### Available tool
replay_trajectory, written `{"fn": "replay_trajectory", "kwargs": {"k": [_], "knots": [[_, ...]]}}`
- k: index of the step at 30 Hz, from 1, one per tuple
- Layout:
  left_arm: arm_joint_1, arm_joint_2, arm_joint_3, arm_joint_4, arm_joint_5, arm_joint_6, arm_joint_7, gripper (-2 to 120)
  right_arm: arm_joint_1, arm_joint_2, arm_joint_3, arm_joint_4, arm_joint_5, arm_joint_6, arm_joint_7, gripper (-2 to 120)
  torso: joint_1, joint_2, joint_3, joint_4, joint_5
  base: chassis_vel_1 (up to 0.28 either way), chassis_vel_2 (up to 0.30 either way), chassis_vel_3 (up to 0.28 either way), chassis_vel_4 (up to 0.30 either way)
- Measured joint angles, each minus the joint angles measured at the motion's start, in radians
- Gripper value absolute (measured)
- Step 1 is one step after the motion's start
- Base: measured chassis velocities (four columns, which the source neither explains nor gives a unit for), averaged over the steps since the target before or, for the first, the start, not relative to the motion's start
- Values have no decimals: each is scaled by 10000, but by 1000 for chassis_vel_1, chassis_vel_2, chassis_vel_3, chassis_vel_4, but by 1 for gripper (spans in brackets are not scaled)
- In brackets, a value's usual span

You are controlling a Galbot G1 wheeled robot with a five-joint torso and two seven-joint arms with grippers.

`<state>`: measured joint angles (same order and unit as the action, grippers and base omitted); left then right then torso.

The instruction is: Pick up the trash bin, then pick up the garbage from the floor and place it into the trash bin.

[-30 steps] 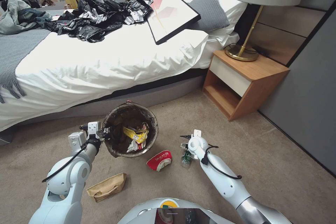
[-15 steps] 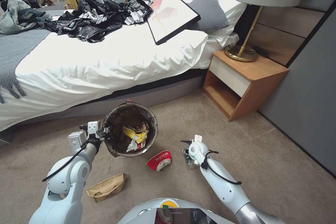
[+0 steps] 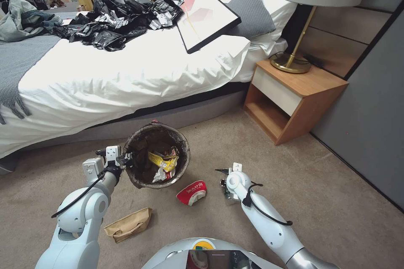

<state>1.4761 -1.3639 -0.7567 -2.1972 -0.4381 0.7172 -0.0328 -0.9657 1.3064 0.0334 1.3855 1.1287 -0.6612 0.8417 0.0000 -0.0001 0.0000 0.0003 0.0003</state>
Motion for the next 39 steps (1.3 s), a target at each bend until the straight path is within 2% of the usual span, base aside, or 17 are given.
{"fn": "replay_trajectory", "kwargs": {"k": [4, 5, 13, 16, 21, 24, 25, 28, 29, 31, 32, 35, 36, 37, 38, 39], "knots": [[-5, 2, 1, 12, 0, 0, 0, 0, -42, -79, -16, 232, 146, -28, 112, 37, 0, 0, 0, -4, -2, 0, 0, 0, 0], [-7, 2, 1, 12, 0, 0, 0, 0, -50, -93, -18, 272, 168, -34, 134, 34, 0, 0, 0, -5, -1, 0, 0, 0, 0], [-20, -8, 37, 18, 10, -1, 1, 0, -158, -420, -18, 1099, 473, -97, 449, 33, 0, 0, 0, -6, -3, 0, 0, 0, 0], [-24, 0, 37, 31, 20, -1, -1, 0, -236, -823, 13, 2047, 888, -174, 703, 33, 0, 0, 0, -5, -1, 0, 0, 0, 0], [-20, 12, 31, 31, 20, -1, -1, 0, -285, -1225, 67, 2867, 1210, -263, 863, 33, 0, 0, 0, -6, -1, 0, 0, 0, 0], [-9, 22, 30, 29, 22, 21, -21, 0, -235, -1979, 105, 3973, 1592, -331, 988, 33, 0, 0, 0, -8, -2, 0, 0, 0, 0], [-9, 22, 30, 29, 22, 21, -21, 0, -235, -1979, 105, 3973, 1592, -331, 988, 33, 0, 0, 0, -8, -2, 0, 0, 0, 0], [34, 12, 218, -113, -65, 164, -161, 0, 958, -3822, -281, 6420, 2382, -665, 424, 33, 0, 0, 0, -11, 0, 0, 0, 0, 0], [34, 12, 218, -113, -65, 164, -161, 0, 958, -3822, -281, 6420, 2382, -665, 424, 33, 0, 0, 0, -11, 0, 0, 0, 0, 0], [71, -7, 337, -177, -89, 167, -250, 0, 2665, -4566, -807, 7581, 3048, -553, -395, 33, 0, 0, 0, -6, -1, 0, 0, 0, 0], [71, -7, 337, -177, -89, 167, -250, 0, 2665, -4566, -807, 7581, 3048, -553, -395, 33, 0, 0, 0, -6, -1, 0, 0, 0, 0], [60, -1, 476, -139, -40, 170, -245, 0, 5261, -5013, -1927, 8278, 4365, -592, -1554, 33, 0, 0, 0, -9, -3, 0, 0, 0, 0], [60, -1, 476, -139, -40, 170, -245, 0, 5261, -5013, -1927, 8278, 4365, -592, -1554, 33, 0, 0, 0, -9, -3, 0, 0, 0, 0], [55, -6, 494, -116, -28, 171, -242, 0, 5745, -4989, -2169, 8294, 4545, -595, -1726, 33, 0, 0, 0, -9, -2, 0, 0, 0, 0], [40, -17, 530, -46, 7, 173, -228, 0, 6990, -4793, -2960, 8211, 4845, -586, -2105, 33, 0, 0, -1, -8, -5, 0, 0, 0, 0], [40, -17, 530, -46, 7, 173, -228, 0, 6990, -4793, -2960, 8211, 4845, -586, -2105, 33, 0, 0, -1, -8, -5, 0, 0, 0, 0]]}}
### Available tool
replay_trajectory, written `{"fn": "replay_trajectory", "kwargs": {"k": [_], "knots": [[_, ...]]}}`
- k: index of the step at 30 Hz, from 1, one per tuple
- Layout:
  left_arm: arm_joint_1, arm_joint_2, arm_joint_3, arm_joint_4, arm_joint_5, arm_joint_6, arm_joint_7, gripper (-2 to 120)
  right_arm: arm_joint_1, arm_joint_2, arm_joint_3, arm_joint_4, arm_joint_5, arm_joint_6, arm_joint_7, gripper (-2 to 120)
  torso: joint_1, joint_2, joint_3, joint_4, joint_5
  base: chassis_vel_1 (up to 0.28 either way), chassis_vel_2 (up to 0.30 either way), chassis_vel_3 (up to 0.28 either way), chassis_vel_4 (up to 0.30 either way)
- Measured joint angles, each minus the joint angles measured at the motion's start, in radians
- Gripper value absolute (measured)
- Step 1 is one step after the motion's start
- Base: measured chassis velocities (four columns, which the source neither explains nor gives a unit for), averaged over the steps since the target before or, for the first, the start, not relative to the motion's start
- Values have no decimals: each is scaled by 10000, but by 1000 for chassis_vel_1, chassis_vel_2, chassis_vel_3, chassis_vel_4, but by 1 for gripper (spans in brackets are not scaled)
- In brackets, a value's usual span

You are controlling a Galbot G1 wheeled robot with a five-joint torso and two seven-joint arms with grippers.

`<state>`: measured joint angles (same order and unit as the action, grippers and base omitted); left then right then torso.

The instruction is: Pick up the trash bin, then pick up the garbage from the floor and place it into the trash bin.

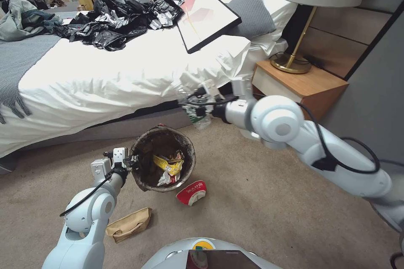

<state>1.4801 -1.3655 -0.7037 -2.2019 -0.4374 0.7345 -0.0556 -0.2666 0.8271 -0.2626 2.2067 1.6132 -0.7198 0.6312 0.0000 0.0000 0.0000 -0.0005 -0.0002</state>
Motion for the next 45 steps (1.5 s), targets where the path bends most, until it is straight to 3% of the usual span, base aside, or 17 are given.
{"fn": "replay_trajectory", "kwargs": {"k": [3, 4, 6, 11, 21, 37, 40, 45], "knots": [[-48, -9, -19, 55, 15, 4, 28, 0, 1574, 609, -1875, -594, 216, 9, -317, 33, 0, 0, 1, 4, -2, 0, 0, 0, 0], [-48, -9, -19, 55, 15, 4, 28, 0, 1574, 609, -1875, -594, 216, 9, -317, 33, 0, 0, 1, 4, -2, 0, 0, 0, 0], [-67, -10, -97, 108, 6, 7, 45, 0, 1884, 1030, -3073, -848, 233, 64, -249, 33, 1, 0, 1, 0, -1, 0, 0, 0, 0], [-91, -58, -147, 115, -34, 14, 53, 0, 1537, 1255, -3904, -1198, 8, 123, -114, 33, 0, 0, 1, -1, 0, 0, 0, 0, 0], [-118, -105, -273, 124, -84, 15, 96, 0, 793, 1508, -4088, -2033, -297, 239, -48, 33, 0, 0, 0, -2, 1, 0, 0, 0, 0], [-131, -199, -349, 268, -97, 15, 151, 0, 626, 2603, -4572, -3620, -125, 432, -4, 33, 0, 0, 0, 1, 0, 0, 0, 0, 0], [-173, -199, -349, 289, -98, 13, 154, 0, 627, 2858, -4576, -3853, -91, 459, 9, 36, 0, 0, 0, 2, 0, 0, 0, 0, 0], [-183, -210, -358, 345, -80, 10, 170, 0, 603, 2977, -4575, -3878, -85, 488, 157, 58, 0, 0, 0, 0, 1, 0, 0, 0, 0]]}}
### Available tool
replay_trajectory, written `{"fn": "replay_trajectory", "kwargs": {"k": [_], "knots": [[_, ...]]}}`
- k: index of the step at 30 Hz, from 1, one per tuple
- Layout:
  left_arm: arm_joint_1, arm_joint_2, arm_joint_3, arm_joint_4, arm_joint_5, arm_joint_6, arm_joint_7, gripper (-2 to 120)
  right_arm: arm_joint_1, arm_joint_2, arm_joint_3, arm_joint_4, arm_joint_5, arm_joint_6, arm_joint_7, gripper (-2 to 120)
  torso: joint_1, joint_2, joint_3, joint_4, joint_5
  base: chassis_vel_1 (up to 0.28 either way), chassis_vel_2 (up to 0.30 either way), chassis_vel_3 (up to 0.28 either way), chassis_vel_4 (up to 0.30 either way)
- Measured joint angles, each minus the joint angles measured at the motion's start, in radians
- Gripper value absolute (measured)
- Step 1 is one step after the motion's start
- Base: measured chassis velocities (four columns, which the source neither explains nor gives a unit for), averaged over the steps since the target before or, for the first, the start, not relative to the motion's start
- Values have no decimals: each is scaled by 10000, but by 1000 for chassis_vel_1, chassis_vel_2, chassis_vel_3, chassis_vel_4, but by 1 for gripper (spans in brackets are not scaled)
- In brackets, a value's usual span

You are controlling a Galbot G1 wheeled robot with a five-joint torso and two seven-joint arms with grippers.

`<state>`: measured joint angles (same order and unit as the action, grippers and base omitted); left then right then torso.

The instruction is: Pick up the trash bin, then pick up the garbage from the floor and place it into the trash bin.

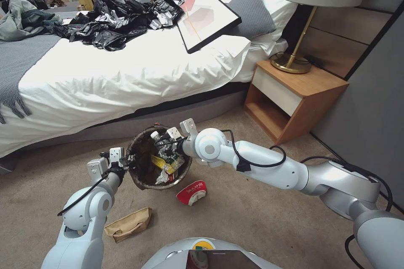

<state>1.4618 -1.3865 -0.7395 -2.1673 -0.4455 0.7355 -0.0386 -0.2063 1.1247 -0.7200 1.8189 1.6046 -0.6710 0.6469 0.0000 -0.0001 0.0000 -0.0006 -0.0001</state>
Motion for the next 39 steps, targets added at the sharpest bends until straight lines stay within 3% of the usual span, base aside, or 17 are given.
{"fn": "replay_trajectory", "kwargs": {"k": [11, 18, 23, 24, 25, 28, 29, 30, 31, 33, 34, 36, 37, 38, 39], "knots": [[-37, -7, 1, 49, 21, -1, -11, 0, 63, -239, 369, 483, 280, 0, 294, 97, 0, 0, 0, 0, 1, 0, 0, 0, 0], [-75, 2, 1, 64, 26, -1, -11, 0, 142, -464, 669, 926, 830, -2, 561, 100, 0, 1, 0, 0, 1, 0, 0, 0, 0], [-59, 27, -35, 69, 18, -2, -9, 0, 160, -1132, 1749, 2411, 800, 114, 797, 100, 0, 1, -1, 1, 2, 0, 0, 0, 0], [-45, 32, -52, 70, 29, -2, 11, 0, 147, -1383, 2028, 2768, -99, 137, 925, 100, 0, 1, -1, 0, 2, 0, 0, 0, 0], [-45, 32, -52, 70, 29, -2, 11, 0, 147, -1383, 2028, 2768, -99, 137, 925, 100, 0, 1, -1, 0, 2, 0, 0, 0, 0], [-22, 51, -65, 126, 210, -2, 87, 0, -520, -2075, 2766, 3096, -3361, 711, 518, 100, 0, 1, 0, 3, 2, 0, 0, 0, 0], [-22, 51, -65, 126, 210, -2, 87, 0, -520, -2075, 2766, 3096, -3361, 711, 518, 100, 0, 1, 0, 3, 2, 0, 0, 0, 0], [-20, 76, -65, 120, 196, -3, 88, 0, -1294, -2389, 3417, 3154, -4437, 1180, 140, 100, 0, 1, -1, 1, 3, 0, 0, 0, 0], [-21, 90, -65, 116, 183, -3, 87, 0, -1411, -2433, 3512, 3154, -4572, 1250, 82, 100, 0, 1, -1, 0, 4, 0, 0, 0, 0], [-53, 148, -84, 113, 111, -3, 22, 0, -2974, -2846, 4907, 2927, -6453, 2295, -785, 100, 0, 1, -1, -4, 5, 0, 0, 0, 0], [-53, 148, -84, 113, 111, -3, 22, 0, -2974, -2846, 4907, 2927, -6453, 2295, -785, 100, 0, 1, -1, -4, 5, 0, 0, 0, 0], [-58, 161, -80, 113, 85, -3, -35, 0, -3865, -2889, 5855, 2612, -7821, 2962, -1390, 100, 0, 1, -1, -3, 6, 0, 0, 0, 0], [-57, 155, -43, 108, 25, -3, -113, 0, -4827, -2773, 6846, 2238, -9385, 3651, -1975, 100, 0, 2, -1, 1, 2, 0, 0, 0, 0], [-57, 155, -43, 108, 25, -3, -113, 0, -4827, -2773, 6846, 2238, -9385, 3651, -1975, 100, 0, 2, -1, 1, 2, 0, 0, 0, 0], [-54, 147, -18, 105, -4, -3, -151, 0, -5609, -2592, 7463, 1918, -10366, 4197, -2281, 100, 0, 2, -1, 0, -1, 0, 0, 0, 0]]}}
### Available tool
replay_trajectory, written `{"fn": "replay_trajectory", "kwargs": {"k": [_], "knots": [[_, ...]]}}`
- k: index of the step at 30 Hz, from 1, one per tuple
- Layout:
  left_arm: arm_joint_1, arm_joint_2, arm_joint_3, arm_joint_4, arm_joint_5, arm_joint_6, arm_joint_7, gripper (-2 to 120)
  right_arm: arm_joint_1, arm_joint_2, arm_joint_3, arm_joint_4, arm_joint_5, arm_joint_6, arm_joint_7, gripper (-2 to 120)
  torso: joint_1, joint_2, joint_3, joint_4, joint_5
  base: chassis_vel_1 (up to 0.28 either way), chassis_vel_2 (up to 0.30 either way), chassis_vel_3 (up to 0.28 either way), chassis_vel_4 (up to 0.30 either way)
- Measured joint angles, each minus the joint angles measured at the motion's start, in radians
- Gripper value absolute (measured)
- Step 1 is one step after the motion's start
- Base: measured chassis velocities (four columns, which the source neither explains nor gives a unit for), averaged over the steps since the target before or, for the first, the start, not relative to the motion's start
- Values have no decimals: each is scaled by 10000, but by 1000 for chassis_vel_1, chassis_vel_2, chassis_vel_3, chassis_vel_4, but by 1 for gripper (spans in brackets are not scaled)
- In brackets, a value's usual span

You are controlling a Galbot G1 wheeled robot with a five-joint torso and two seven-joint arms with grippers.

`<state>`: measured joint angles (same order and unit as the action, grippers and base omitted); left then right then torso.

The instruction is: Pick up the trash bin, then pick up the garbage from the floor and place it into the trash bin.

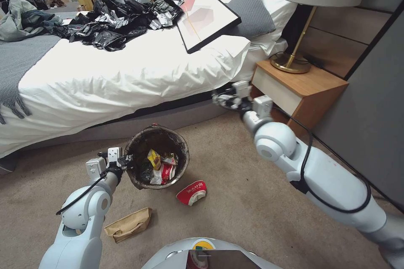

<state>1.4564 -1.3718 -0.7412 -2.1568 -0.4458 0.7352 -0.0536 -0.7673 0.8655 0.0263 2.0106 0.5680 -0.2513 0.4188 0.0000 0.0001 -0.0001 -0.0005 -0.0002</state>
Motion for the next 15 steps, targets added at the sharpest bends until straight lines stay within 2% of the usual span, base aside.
{"fn": "replay_trajectory", "kwargs": {"k": [1, 2, 5, 6, 8, 9, 11, 15], "knots": [[2, -6, 32, 2, -27, 0, -37, 0, -866, 312, 581, -455, -1069, 575, -245, 100, 0, -1, 0, -2, 8, 0, 0, 0, 0], [2, -6, 32, 2, -27, 0, -37, 0, -866, 312, 581, -455, -1069, 575, -245, 100, 0, -1, 0, -2, 8, 0, 0, 0, 0], [11, -15, 118, -4, -216, 0, -281, 0, -2245, 1286, 1634, -1463, -3265, 1639, -691, 100, 0, -1, 0, -3, 1, 0, 0, 0, 0], [11, -15, 118, -4, -216, 0, -281, 0, -2245, 1286, 1634, -1463, -3265, 1639, -691, 100, 0, -1, 0, -3, 1, 0, 0, 0, 0], [25, -6, 133, -77, -411, 0, -443, 0, -2989, 2339, 2226, -1981, -4135, 2194, -863, 100, 0, 0, 0, -1, 5, 0, 0, 0, 0], [25, -6, 133, -77, -411, 0, -443, 0, -2989, 2339, 2226, -1981, -4135, 2194, -863, 100, 0, 0, 0, -1, 5, 0, 0, 0, 0], [56, 5, 110, -87, -443, 0, -444, 0, -3470, 3244, 2622, -2183, -4438, 2574, -1013, 100, 0, -1, 0, 0, 5, 0, 0, 0, 0], [142, 30, 89, -86, -443, 1, -375, 0, -4083, 4060, 3142, -2194, -4816, 3181, -1526, 100, 0, -1, 0, 3, 1, 0, 0, 0, 0]]}}
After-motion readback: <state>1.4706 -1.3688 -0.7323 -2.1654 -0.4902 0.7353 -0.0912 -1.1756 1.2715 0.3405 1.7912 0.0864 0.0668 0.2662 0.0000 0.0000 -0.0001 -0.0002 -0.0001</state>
